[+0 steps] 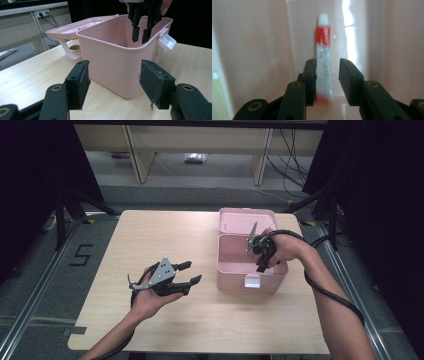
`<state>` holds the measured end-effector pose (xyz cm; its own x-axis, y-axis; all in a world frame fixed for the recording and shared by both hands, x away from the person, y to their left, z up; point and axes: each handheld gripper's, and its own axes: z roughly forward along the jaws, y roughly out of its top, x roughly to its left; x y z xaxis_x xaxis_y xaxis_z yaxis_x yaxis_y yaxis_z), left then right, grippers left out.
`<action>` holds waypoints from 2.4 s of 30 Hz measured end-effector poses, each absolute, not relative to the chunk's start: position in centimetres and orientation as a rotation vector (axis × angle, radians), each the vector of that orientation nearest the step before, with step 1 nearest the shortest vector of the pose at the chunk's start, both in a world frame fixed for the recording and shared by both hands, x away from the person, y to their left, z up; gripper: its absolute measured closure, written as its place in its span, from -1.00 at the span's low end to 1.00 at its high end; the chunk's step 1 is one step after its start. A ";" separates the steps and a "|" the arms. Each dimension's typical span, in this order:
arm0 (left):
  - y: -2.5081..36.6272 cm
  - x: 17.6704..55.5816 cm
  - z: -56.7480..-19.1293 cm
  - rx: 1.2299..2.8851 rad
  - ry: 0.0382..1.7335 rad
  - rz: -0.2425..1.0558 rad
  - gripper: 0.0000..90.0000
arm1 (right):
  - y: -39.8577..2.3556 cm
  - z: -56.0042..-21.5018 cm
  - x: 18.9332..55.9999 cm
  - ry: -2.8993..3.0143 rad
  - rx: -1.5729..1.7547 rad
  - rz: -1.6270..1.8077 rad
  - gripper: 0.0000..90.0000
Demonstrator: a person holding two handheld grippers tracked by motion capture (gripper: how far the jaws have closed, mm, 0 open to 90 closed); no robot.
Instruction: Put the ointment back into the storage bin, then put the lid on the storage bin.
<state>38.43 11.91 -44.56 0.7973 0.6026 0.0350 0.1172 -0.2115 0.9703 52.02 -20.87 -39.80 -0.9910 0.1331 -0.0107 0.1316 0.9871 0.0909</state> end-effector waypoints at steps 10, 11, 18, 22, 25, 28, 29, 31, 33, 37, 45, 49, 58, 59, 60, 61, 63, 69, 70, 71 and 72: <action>11.5 38.3 -44.3 1.740 0.546 0.473 -0.05 | -21.6 -37.5 51.7 3.028 0.358 0.188 0.51; 11.5 38.3 -44.3 1.737 0.546 0.471 -0.04 | -21.8 -37.4 51.8 3.024 0.340 0.202 0.52; 11.2 38.4 -44.0 1.728 0.535 0.464 0.02 | -22.8 -36.1 51.9 2.954 0.418 0.275 0.48; 11.0 38.3 -43.8 1.723 0.531 0.462 0.03 | -23.4 -35.6 51.8 2.925 0.513 0.330 0.43; 10.8 38.2 -43.9 1.711 0.521 0.452 0.04 | -23.8 -35.3 51.7 2.894 0.560 0.354 0.40; 10.7 37.8 -43.7 1.723 0.514 0.450 0.07 | -24.0 -35.1 51.7 2.876 0.562 0.386 0.37; 10.7 37.8 -43.7 1.718 0.518 0.447 0.08 | -24.1 -35.0 51.6 2.853 0.593 0.403 0.36; 10.8 37.7 -43.7 1.717 0.516 0.449 0.11 | -24.3 -34.8 51.7 2.822 0.624 0.428 0.36; 10.8 37.8 -43.6 1.713 0.518 0.450 0.16 | -24.5 -34.6 52.0 2.803 0.652 0.450 0.36; 10.6 37.9 -43.5 1.713 0.510 0.454 0.27 | -24.8 -34.0 52.6 2.735 0.730 0.498 0.33; 9.8 37.8 -42.8 1.688 0.494 0.432 0.47 | -26.0 -33.6 53.2 2.633 0.892 0.574 0.31; 9.7 37.8 -42.8 1.691 0.486 0.417 0.54 | -26.4 -33.5 53.5 2.591 0.966 0.597 0.29; 9.0 37.1 -42.6 1.696 0.479 0.363 0.84 | -26.7 -33.2 53.4 2.510 1.089 0.662 0.28; 8.9 37.0 -42.6 1.699 0.473 0.357 0.88 | -26.7 -33.1 53.4 2.499 1.100 0.662 0.29; 8.7 37.0 -42.6 1.697 0.471 0.346 0.91 | -26.9 -32.9 53.5 2.501 1.086 0.655 0.31; 8.6 36.9 -42.6 1.694 0.471 0.339 0.94 | -26.8 -32.9 53.5 2.486 1.107 0.669 0.31; 8.3 37.0 -42.5 1.685 0.462 0.319 0.98 | -27.0 -32.8 53.7 2.472 1.125 0.669 0.33; 6.9 36.8 -42.6 1.699 0.404 0.298 0.99 | -27.6 -33.3 54.6 2.409 1.248 0.680 0.49; 6.7 36.9 -42.7 1.703 0.398 0.296 0.99 | -27.6 -33.5 54.8 2.395 1.263 0.682 0.55; 6.5 36.9 -42.9 1.709 0.388 0.297 0.99 | -27.6 -33.7 55.0 2.384 1.291 0.680 0.57; 6.3 37.0 -43.0 1.706 0.387 0.293 0.99 | -27.6 -33.8 55.1 2.377 1.319 0.679 0.60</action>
<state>36.97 6.26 -43.02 0.9101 0.4138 -0.0230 0.0905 -0.1442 0.9854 55.07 -27.63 -33.77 -0.5124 0.8566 -0.0611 0.6950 0.4554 0.5564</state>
